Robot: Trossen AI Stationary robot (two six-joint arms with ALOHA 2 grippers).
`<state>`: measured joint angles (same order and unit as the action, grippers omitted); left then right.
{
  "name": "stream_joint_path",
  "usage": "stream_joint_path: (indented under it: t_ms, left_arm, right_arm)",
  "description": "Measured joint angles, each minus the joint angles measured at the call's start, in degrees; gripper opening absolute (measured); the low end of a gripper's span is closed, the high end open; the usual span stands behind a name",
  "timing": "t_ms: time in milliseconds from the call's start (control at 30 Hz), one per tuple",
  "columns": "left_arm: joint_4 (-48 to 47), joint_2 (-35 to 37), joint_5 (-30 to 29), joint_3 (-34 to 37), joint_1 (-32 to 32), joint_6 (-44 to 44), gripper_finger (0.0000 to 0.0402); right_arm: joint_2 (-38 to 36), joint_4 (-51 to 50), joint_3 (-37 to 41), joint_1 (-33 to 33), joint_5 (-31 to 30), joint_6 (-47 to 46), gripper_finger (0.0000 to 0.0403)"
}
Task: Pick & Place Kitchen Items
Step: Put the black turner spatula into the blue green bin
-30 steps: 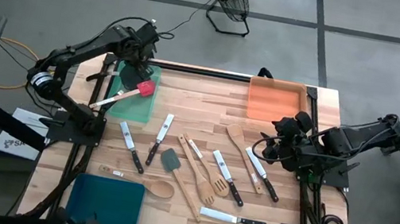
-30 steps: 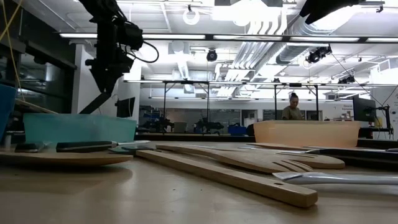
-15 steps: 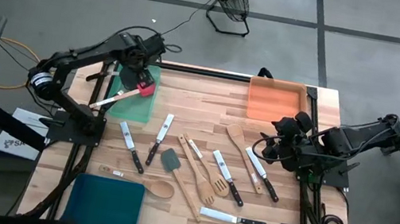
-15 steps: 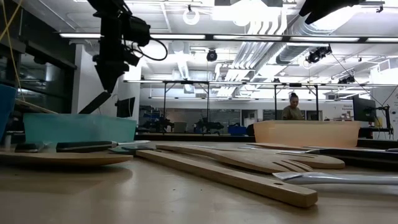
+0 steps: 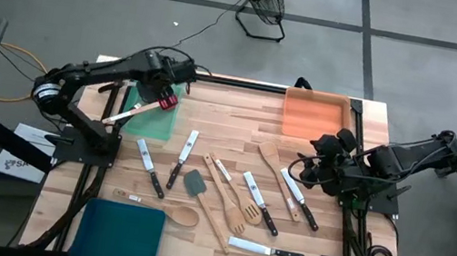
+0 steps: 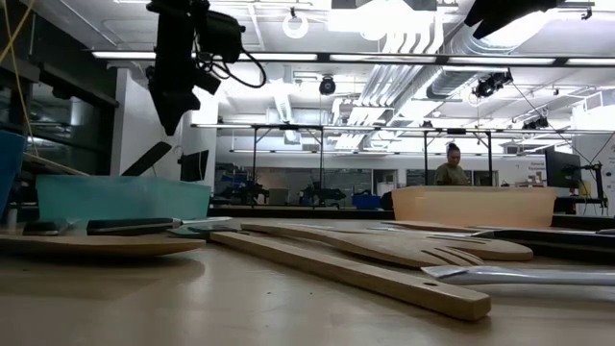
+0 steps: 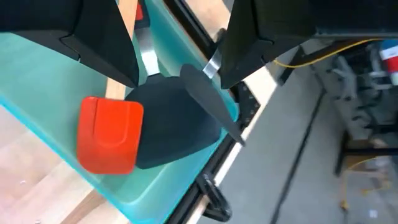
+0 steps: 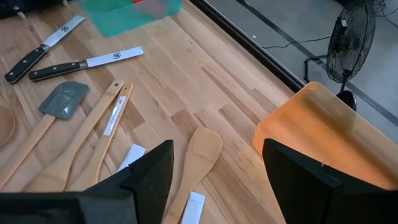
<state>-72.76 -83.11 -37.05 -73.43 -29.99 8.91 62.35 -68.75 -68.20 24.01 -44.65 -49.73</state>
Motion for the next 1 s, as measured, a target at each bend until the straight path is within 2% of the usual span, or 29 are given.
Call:
stream_joint_path:
  t_ms: [167,333,433,733,900,1000]
  left_arm:
    - [-2.9,0.0,-5.3,0.0,5.7,5.6,0.0221]
    - [-4.2,0.0,-6.8,0.4,9.2,9.3,0.0221]
    - [-3.6,0.0,-7.4,3.5,10.6,11.0,0.0221]
    - [-3.3,0.0,-14.4,13.3,11.4,18.1,0.0221]
    - [1.2,0.0,-16.0,16.9,11.3,16.5,0.0221]
    - [3.5,0.0,-19.7,18.7,11.3,16.6,0.0221]
  right_arm:
    - [0.0,0.0,0.0,0.0,0.0,0.0,0.0239]
    - [0.0,0.0,0.0,0.0,0.0,0.0,0.0239]
    - [0.0,0.0,0.0,0.0,0.0,-0.1,0.0239]
    - [0.0,0.0,0.0,0.0,-0.3,-0.2,0.0239]
    - [0.0,0.0,0.0,0.0,-0.3,-0.2,0.0239]
    - [0.0,0.0,0.0,0.0,-0.3,-0.4,0.0239]
